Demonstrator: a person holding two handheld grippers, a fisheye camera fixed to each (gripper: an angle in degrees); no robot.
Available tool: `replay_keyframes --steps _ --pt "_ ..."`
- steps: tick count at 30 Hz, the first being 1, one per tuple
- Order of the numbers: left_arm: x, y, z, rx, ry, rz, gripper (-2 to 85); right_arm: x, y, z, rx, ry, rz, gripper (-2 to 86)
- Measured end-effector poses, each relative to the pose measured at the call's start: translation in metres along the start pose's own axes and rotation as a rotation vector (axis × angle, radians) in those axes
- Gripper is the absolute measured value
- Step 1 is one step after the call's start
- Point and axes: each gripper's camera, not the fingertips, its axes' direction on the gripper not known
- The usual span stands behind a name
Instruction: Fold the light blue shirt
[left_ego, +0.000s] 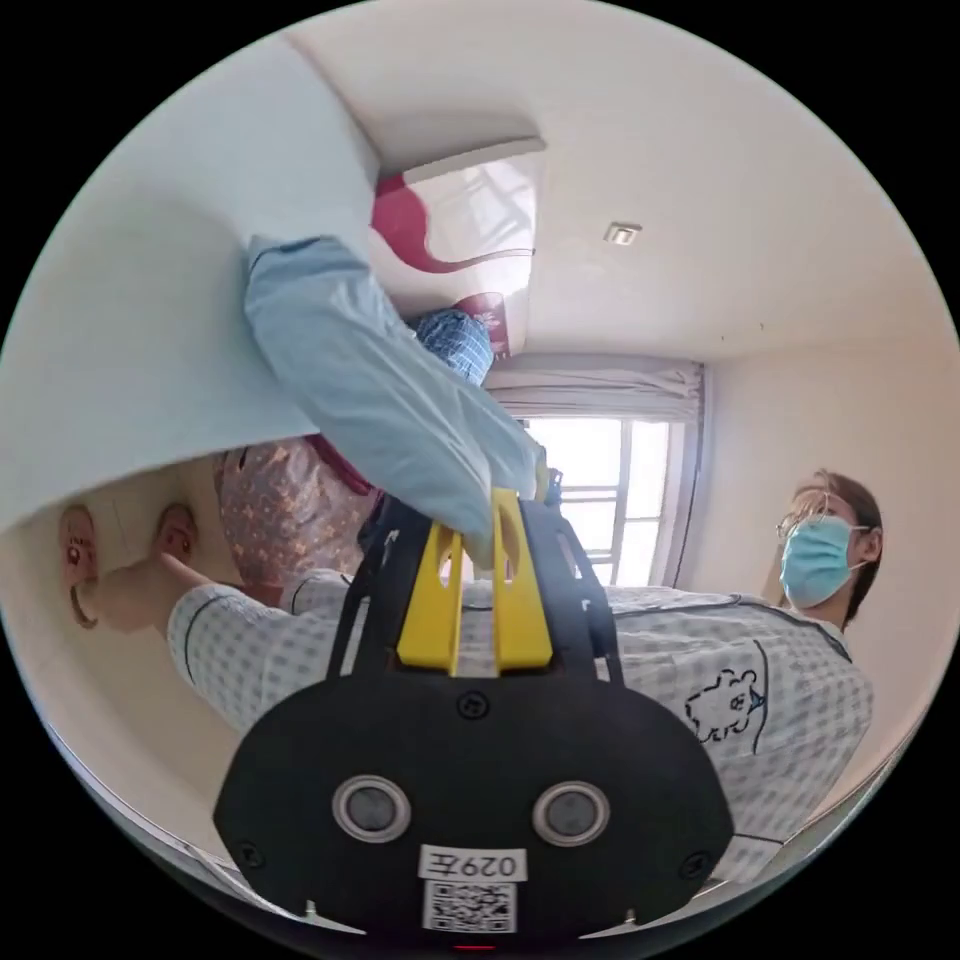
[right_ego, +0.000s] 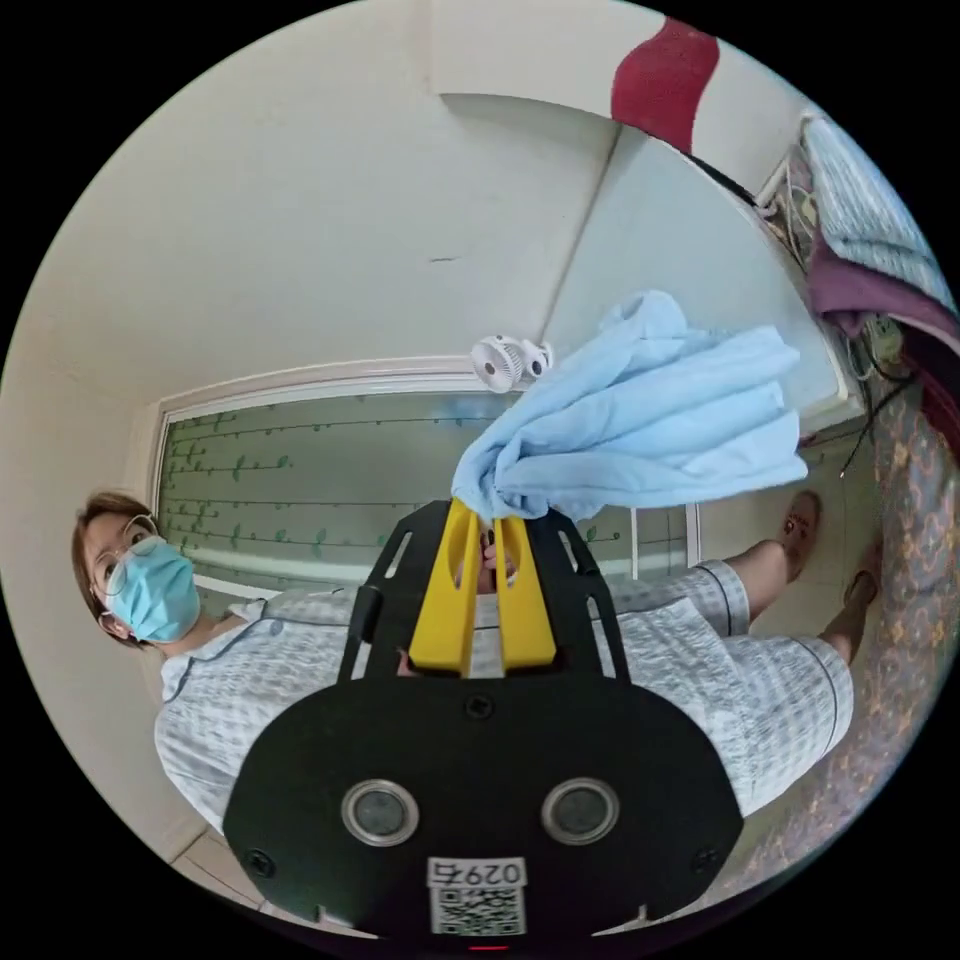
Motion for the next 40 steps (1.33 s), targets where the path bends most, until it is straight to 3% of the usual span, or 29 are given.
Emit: replay_keyframes --steps 6,10,14,18,23,25,29,36,40 --pt "0.107 -0.097 0.070 -0.039 -0.105 0.302 4.1 -0.085 -0.058 -0.089 0.061 0.162 -0.239 0.0" --pt "0.176 -0.158 0.146 -0.105 -0.023 0.511 4.1 -0.163 -0.057 -0.163 0.210 0.274 -0.449 0.0" --pt "0.202 -0.185 0.224 -0.210 -0.035 0.589 4.2 -0.181 -0.034 -0.210 0.316 0.415 -0.480 0.1" --pt "0.157 -0.197 0.326 -0.371 -0.145 0.592 4.3 -0.094 -0.018 -0.254 0.390 0.480 -0.306 0.2" --pt "-0.002 -0.193 0.432 -0.701 -0.333 0.141 4.5 0.112 0.006 -0.275 0.438 0.335 0.242 0.3" --pt "-0.036 -0.176 0.434 -0.705 -0.280 0.062 4.3 0.160 0.040 -0.271 0.494 0.229 0.329 0.3" --pt "-0.036 -0.168 0.405 -0.630 -0.266 0.044 2.0 0.164 0.090 -0.283 0.644 0.111 0.278 0.1" --pt "-0.016 -0.156 0.308 -0.472 -0.300 0.040 -0.9 0.110 0.185 -0.333 0.831 0.607 0.484 4.6" --pt "-0.025 -0.142 0.267 -0.405 -0.295 -0.028 -1.0 0.076 0.172 -0.358 0.802 0.965 0.635 10.5"
